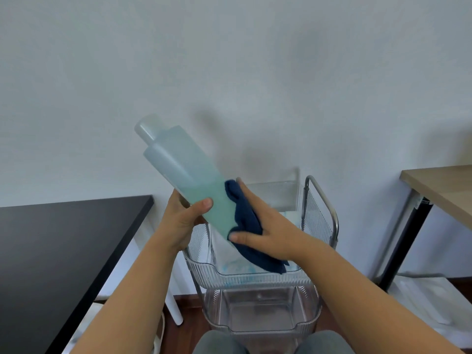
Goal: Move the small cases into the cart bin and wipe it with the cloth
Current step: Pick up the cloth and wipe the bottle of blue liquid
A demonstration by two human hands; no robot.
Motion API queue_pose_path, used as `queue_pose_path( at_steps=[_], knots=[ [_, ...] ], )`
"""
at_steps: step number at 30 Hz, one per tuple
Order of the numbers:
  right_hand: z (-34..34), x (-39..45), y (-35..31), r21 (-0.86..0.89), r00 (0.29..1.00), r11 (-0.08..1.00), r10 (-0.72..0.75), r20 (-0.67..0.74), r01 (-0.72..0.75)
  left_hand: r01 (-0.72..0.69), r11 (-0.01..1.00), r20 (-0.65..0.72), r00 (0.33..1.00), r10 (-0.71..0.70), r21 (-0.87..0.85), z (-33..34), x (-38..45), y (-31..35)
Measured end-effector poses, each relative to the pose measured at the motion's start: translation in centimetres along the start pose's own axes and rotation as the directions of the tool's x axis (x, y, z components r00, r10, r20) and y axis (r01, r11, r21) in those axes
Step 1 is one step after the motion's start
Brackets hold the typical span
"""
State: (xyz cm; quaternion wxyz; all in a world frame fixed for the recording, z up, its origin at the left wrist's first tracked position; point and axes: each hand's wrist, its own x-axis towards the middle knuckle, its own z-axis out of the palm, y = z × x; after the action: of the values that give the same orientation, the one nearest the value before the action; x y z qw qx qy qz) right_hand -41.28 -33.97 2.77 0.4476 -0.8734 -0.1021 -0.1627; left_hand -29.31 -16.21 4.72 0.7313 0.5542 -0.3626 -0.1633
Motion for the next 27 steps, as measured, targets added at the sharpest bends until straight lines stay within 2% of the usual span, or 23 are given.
queue_pose_path(
  at_steps=[3,7,10,18,23,27],
  knots=[
    [0.6,-1.1,0.8,0.001,0.999,1.000,-0.012,-0.037,0.012,0.040,0.999,0.015,0.999,-0.040,-0.024,-0.3,0.0,0.2],
    [0.5,0.2,-1.4,0.330,0.994,0.942,0.086,-0.072,-0.058,0.134,0.991,0.199,0.971,-0.132,0.006,0.1,-0.3,0.3],
    [-0.8,1.8,-3.1,0.400,0.984,0.908,0.163,-0.066,-0.123,0.138,0.990,0.263,0.956,-0.131,-0.008,0.8,-0.6,0.4],
    [-1.4,0.7,-1.1,0.334,0.981,0.923,0.191,0.029,-0.190,0.022,0.998,0.137,0.990,-0.015,-0.051,1.1,-0.7,0.5],
    [-1.0,0.1,-0.6,0.100,0.979,0.975,0.203,-0.013,-0.200,0.014,1.000,0.009,1.000,-0.014,-0.026,1.5,-0.3,0.2],
    [-0.9,0.5,-0.2,-0.028,0.978,0.978,0.206,-0.036,-0.207,-0.003,0.999,-0.182,0.983,0.010,0.040,2.5,0.2,-0.3]
  ],
)
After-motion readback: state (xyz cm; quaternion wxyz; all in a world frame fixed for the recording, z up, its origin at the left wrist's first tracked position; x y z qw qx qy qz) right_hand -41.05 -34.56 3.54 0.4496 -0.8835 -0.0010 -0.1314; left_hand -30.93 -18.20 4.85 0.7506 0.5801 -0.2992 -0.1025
